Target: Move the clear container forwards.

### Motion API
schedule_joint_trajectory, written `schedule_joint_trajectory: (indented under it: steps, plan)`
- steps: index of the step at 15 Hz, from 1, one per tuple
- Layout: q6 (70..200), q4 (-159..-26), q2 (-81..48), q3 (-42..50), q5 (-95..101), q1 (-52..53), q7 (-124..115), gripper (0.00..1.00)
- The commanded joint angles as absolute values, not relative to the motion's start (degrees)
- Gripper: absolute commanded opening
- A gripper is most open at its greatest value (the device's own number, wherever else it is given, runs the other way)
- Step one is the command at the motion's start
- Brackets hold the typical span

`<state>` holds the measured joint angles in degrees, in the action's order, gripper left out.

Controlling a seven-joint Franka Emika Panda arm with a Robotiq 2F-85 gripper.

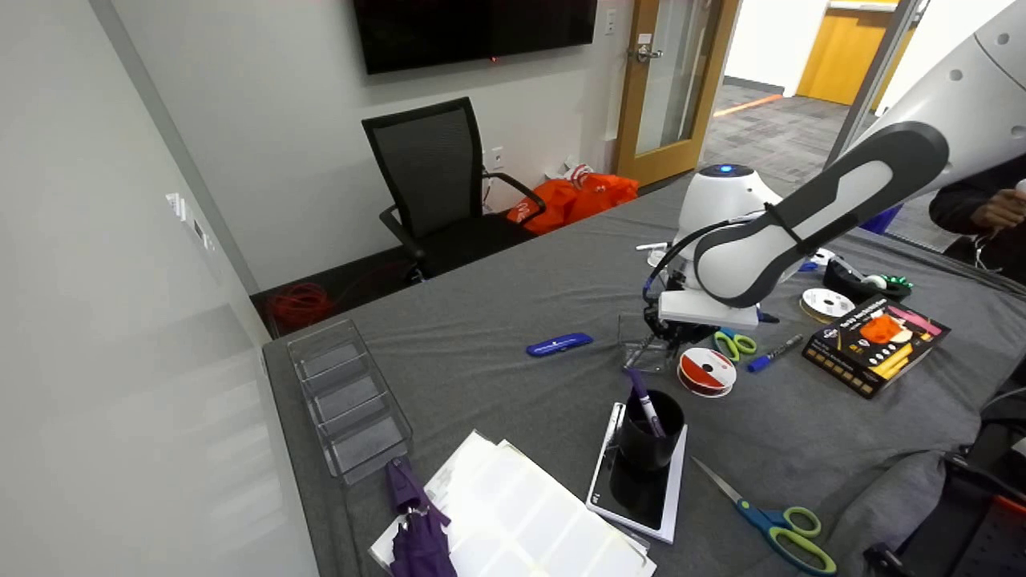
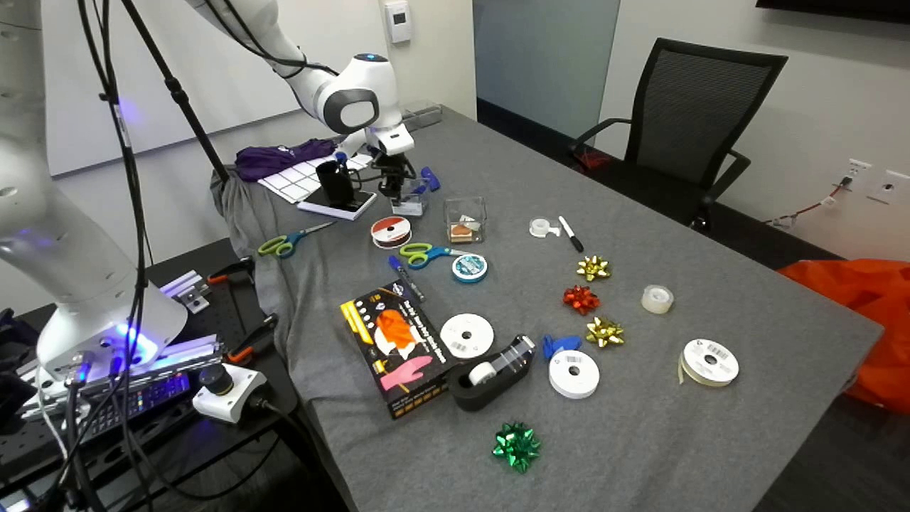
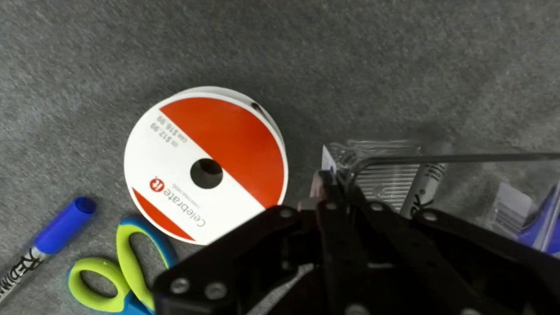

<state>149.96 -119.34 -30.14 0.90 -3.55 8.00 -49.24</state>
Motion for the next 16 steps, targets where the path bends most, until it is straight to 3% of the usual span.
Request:
schedule_joint_trajectory:
  steps: [1, 8, 16]
  plan:
    - [151.21, -121.14, -27.81, 0.06, -7.19, 6.72, -44.66, 0.01]
    - [152.2, -126.37, -21.99, 0.28, -10.9, 4.97, -35.57, 0.01]
    - [152.12, -141.39, -10.42, 0.34, -11.2, 2.01, -19.79, 0.01]
